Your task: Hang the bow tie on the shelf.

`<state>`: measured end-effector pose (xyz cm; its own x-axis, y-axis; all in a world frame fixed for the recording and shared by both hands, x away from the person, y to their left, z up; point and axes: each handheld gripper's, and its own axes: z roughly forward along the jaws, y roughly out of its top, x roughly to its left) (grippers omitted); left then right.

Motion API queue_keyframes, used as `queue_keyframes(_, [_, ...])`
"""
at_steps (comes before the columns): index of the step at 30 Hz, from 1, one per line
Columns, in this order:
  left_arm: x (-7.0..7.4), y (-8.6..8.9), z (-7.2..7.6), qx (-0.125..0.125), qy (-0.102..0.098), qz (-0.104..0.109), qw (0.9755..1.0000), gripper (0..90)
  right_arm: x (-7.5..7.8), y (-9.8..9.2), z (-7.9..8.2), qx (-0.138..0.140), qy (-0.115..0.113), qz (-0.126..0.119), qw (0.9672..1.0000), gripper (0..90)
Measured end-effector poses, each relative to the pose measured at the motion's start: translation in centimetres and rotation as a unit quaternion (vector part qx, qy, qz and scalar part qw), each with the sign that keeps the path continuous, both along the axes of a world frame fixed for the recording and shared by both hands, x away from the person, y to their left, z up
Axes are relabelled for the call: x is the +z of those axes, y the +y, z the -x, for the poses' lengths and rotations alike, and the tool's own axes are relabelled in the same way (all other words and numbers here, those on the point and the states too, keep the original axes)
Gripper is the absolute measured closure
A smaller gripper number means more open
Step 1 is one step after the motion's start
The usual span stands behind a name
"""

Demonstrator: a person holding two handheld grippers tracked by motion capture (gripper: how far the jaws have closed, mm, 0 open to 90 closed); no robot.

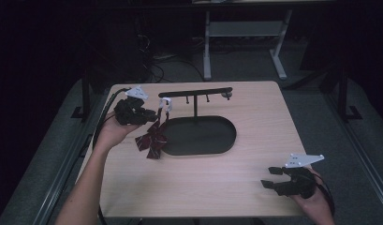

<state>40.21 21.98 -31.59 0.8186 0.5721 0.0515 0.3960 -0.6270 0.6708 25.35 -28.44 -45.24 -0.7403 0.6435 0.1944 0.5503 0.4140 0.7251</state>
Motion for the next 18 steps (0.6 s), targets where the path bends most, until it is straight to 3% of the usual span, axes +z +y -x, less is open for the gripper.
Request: queue_keyframes(18, [-0.9, 0.6, 1.3, -0.003, 0.011, 0.005, 0.9999, 70.6, 0.0, 0.1, 0.0, -0.003, -0.001, 0.000, 1.0000, 34.6])
